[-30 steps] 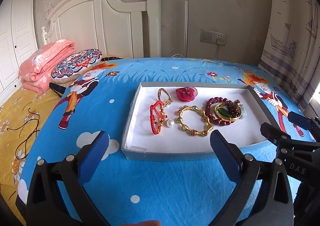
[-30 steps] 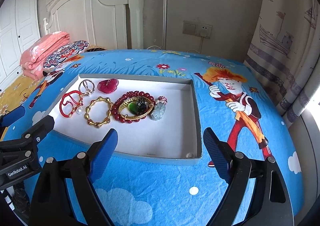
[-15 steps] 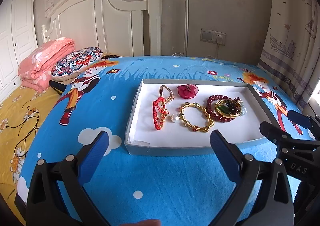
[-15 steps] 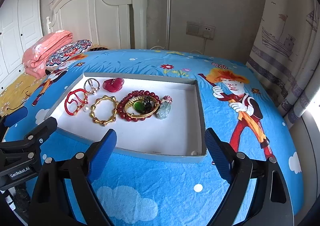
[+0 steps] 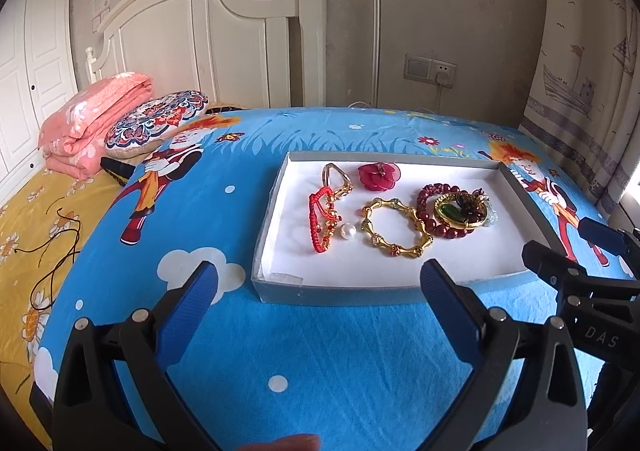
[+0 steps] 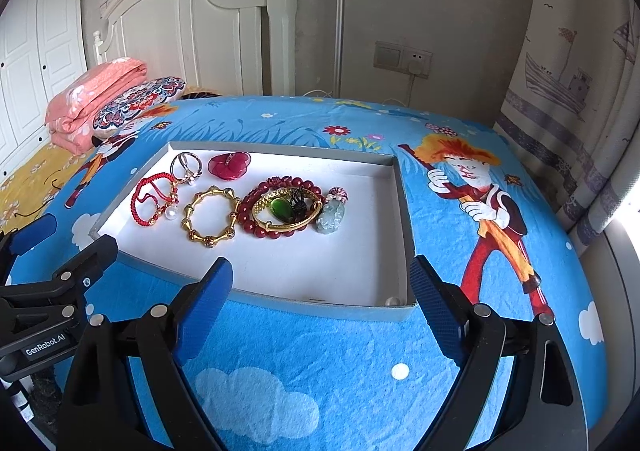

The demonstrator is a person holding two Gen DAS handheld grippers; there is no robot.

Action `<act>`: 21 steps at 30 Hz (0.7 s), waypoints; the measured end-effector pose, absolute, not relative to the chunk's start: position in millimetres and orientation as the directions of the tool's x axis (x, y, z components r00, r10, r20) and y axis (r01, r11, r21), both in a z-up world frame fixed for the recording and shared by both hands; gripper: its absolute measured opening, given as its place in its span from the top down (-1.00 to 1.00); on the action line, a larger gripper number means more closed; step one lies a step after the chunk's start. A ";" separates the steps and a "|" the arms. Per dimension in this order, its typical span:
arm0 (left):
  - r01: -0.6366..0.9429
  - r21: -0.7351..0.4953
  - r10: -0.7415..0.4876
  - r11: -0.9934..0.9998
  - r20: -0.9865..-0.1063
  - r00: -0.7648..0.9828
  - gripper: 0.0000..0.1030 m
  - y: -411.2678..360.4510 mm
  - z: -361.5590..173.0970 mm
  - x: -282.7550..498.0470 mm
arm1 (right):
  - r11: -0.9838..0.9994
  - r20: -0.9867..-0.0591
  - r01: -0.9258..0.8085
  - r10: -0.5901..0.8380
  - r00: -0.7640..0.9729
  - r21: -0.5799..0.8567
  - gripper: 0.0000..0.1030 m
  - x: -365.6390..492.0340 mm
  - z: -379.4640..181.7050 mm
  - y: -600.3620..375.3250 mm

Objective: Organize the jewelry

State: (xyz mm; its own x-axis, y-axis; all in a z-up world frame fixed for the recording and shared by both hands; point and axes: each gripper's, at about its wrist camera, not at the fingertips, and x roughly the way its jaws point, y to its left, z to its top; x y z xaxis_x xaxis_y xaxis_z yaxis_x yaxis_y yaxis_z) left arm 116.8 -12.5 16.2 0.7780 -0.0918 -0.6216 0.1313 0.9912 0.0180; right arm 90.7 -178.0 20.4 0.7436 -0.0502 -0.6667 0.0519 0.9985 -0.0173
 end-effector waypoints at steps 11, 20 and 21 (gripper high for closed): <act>0.128 0.019 -0.088 0.992 -0.623 0.777 -0.90 -11.9 14.9 115.7 | 0.999 -0.669 0.049 -0.049 0.742 -0.018 -0.63 90.3 19.2 -176.9; 0.130 0.020 -0.089 0.991 -0.628 0.773 -0.90 -11.9 13.1 116.0 | 0.999 -0.670 0.047 -0.047 0.741 -0.018 -0.63 90.1 18.3 -177.1; 0.130 0.020 -0.089 0.991 -0.628 0.773 -0.90 -11.7 13.0 115.8 | 0.999 -0.670 0.048 -0.047 0.741 -0.017 -0.63 90.2 18.3 -177.1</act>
State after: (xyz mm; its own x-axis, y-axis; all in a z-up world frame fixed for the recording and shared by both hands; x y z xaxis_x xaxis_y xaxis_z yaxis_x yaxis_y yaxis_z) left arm 115.8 -11.7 13.0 0.7730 -0.0886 -0.6281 0.1301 0.9913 0.0202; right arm 90.2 -177.1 18.3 0.7411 -0.0469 -0.6697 0.0476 0.9987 -0.0173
